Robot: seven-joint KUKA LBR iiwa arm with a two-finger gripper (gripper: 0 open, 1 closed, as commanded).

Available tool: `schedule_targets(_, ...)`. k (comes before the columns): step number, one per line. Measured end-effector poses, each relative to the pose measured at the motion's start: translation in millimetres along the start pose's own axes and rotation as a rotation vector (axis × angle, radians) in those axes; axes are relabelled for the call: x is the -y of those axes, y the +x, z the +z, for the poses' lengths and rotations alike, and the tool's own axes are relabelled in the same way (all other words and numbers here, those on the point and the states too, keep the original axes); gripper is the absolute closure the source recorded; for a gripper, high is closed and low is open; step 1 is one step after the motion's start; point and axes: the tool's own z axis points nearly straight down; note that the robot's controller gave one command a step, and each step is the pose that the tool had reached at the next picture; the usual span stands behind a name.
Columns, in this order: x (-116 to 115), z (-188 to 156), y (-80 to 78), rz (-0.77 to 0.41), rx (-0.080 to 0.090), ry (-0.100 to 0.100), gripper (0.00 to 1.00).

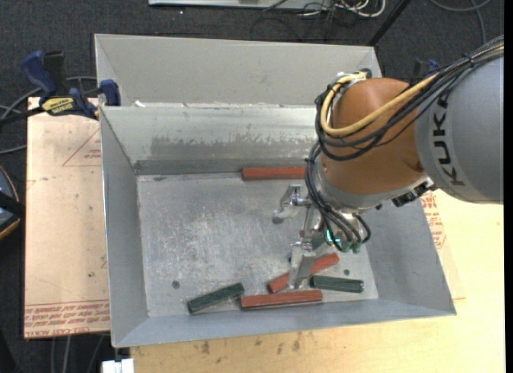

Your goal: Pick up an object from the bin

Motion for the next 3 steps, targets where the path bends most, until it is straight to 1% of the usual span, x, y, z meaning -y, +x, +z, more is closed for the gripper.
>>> schedule_targets(1, 0.3, -3.2, -1.6, 0.002, 0.007, 0.0, 0.0)
schedule_targets(2, 23.2, 21.8, 1.9, -0.075, 0.017, -0.002, 0.0)
schedule_targets(3, 50.1, 89.0, -14.9, -0.063, 0.013, 0.001, 0.0)
